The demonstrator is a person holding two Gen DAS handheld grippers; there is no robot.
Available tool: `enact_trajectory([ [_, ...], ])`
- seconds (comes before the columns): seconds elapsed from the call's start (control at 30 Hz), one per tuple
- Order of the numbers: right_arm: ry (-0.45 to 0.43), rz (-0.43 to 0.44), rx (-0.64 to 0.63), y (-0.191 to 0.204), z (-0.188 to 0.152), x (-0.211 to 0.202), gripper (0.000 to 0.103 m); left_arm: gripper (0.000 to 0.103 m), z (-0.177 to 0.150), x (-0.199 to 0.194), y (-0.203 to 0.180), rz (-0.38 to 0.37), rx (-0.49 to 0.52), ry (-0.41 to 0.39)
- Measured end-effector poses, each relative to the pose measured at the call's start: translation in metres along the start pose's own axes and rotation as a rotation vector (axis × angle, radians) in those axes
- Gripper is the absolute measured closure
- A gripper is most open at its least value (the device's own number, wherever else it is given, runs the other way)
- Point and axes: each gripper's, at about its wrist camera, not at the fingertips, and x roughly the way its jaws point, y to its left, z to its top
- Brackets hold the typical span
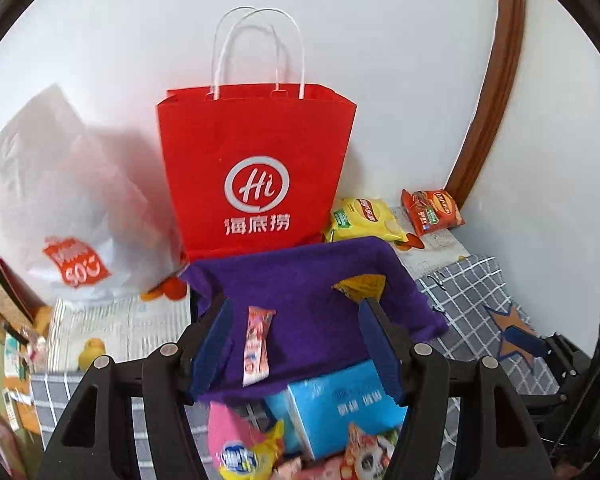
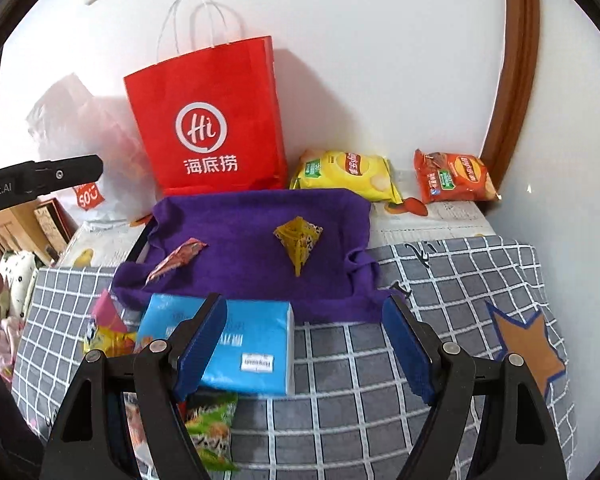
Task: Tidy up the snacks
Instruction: 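Grasp the green snack bag with the right tool while the left tool grasps the pink-yellow chip bag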
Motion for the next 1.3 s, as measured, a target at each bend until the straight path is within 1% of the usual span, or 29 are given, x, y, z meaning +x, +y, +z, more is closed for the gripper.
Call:
enact_trajectory([
  [0.07,-0.005,0.015,-0.001,0.001,-0.005,-0.006,0.023,0.04,-0.008,-0.006,0.009,-0.014,-0.045,0.014],
  [0.13,-0.016,0.026,0.003,0.004,-0.012,-0.011,0.023,0.04,-0.017,-0.012,0.018,-0.013,-0.077,0.013],
  [0.2,-0.019,0.01,0.006,0.007,-0.018,-0.013,0.023,0.04,-0.026,-0.014,0.027,-0.002,-0.098,0.031],
  [0.27,0.002,0.028,0.011,0.01,-0.026,-0.013,0.023,0.04,-0.035,-0.014,0.032,-0.016,-0.111,0.058],
  [0.33,0.04,0.076,0.019,0.014,-0.034,-0.009,0.024,0.04,-0.045,-0.013,0.039,-0.001,-0.131,0.082],
  [0.37,0.05,0.087,0.022,0.016,-0.038,-0.007,0.026,0.04,-0.049,-0.014,0.042,0.01,-0.136,0.09],
  [0.43,0.079,0.118,0.018,0.023,-0.051,-0.003,0.037,0.04,-0.057,-0.016,0.046,0.027,-0.146,0.106],
  [0.53,0.113,0.173,0.005,0.037,-0.07,0.002,0.038,0.04,-0.068,-0.024,0.05,0.035,-0.145,0.111],
  [0.6,0.121,0.187,-0.021,0.047,-0.08,0.004,0.038,0.04,-0.075,-0.029,0.052,0.047,-0.14,0.114],
  [0.7,0.125,0.177,-0.053,0.058,-0.091,0.006,0.04,0.039,-0.082,-0.031,0.056,0.049,-0.148,0.122],
  [0.73,0.134,0.177,-0.064,0.063,-0.095,0.009,0.044,0.039,-0.086,-0.032,0.057,0.049,-0.153,0.127],
  [0.8,0.15,0.175,-0.076,0.067,-0.102,0.013,0.049,0.039,-0.094,-0.033,0.06,0.049,-0.159,0.138],
  [0.97,0.179,0.147,-0.074,0.07,-0.111,0.034,0.05,0.039,-0.108,-0.029,0.065,0.061,-0.161,0.164],
  [1.07,0.198,0.152,-0.049,0.068,-0.113,0.045,0.052,0.039,-0.114,-0.024,0.068,0.066,-0.175,0.179],
  [1.13,0.199,0.166,-0.035,0.066,-0.113,0.049,0.063,0.039,-0.116,-0.019,0.069,0.066,-0.185,0.193],
  [1.17,0.203,0.173,-0.035,0.066,-0.113,0.051,0.064,0.039,-0.117,-0.016,0.07,0.064,-0.188,0.198],
  [1.23,0.204,0.182,-0.04,0.063,-0.113,0.05,0.068,0.039,-0.119,-0.009,0.07,0.061,-0.194,0.211],
  [1.3,0.202,0.17,-0.052,0.061,-0.113,0.047,0.07,0.039,-0.121,0.001,0.069,0.059,-0.195,0.226],
])
